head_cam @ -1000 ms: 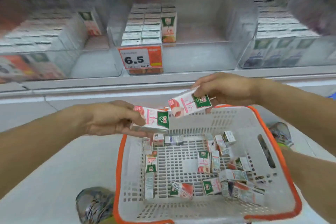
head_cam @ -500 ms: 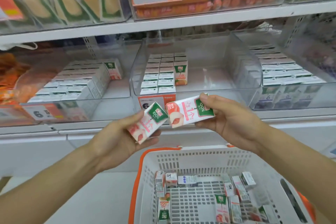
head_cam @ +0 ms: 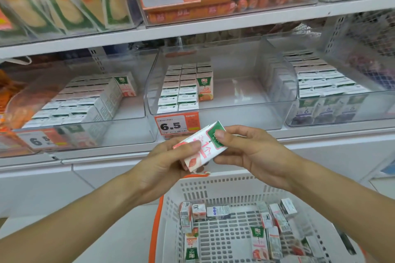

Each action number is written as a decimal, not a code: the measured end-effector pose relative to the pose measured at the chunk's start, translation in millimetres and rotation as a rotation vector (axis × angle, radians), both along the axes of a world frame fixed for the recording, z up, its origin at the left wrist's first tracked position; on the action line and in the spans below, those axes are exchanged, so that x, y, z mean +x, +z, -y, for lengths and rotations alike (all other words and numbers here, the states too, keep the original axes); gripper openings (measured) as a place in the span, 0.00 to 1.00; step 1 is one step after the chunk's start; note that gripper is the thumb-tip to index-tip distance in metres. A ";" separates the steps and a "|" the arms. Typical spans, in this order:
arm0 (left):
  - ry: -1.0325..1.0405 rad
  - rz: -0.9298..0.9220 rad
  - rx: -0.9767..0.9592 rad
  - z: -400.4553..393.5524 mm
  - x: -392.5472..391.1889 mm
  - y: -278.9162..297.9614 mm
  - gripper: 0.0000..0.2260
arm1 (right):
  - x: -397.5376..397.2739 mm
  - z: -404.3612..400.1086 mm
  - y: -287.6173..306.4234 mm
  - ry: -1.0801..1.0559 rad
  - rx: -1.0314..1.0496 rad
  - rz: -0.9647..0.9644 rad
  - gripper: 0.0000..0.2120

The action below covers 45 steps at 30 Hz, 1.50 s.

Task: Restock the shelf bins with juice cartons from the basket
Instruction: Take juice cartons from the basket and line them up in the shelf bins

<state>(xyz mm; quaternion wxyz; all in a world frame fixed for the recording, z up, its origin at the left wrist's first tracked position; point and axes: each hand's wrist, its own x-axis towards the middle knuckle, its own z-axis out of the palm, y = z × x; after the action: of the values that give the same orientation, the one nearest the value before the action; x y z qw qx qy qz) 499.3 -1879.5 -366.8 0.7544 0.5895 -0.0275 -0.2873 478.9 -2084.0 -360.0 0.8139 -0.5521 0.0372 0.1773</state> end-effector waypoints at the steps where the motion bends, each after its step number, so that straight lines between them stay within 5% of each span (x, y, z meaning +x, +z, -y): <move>1: 0.001 0.009 0.007 1.2 -0.3 -1.1 0.30 | -1.1 0.6 -0.8 -0.015 -0.016 -0.007 0.27; 7: -0.046 -0.016 0.067 1.9 -0.9 -2.7 0.23 | -10.4 -4.2 -9.3 -0.126 -0.353 0.103 0.22; 13: -0.139 -0.017 0.143 -3.6 -1.1 -9.1 0.33 | -12.5 -4.2 -10.2 0.083 -0.161 0.009 0.24; 27: -0.355 0.537 0.833 -15.8 -4.4 17.1 0.30 | -2.7 -14.7 -13.0 0.092 -0.436 0.255 0.26; 35: 0.006 0.767 0.862 -77.1 0.7 45.2 0.29 | 16.5 -39.6 1.4 0.130 -0.157 0.392 0.23; 41: 0.474 0.707 0.677 -128.7 29.7 60.3 0.32 | 67.1 -39.9 16.8 -0.124 -0.748 0.811 0.09; 45: 0.579 0.693 0.749 -147.5 84.4 68.1 0.34 | 92.4 -35.1 2.0 -0.096 -1.077 0.887 0.11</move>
<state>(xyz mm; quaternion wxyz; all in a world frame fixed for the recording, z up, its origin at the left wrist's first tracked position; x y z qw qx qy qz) 583.7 -1732.0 -298.7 0.4894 0.8590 -0.0070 0.1500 571.4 -2048.9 -358.0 0.3723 -0.8967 -0.1916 -0.1439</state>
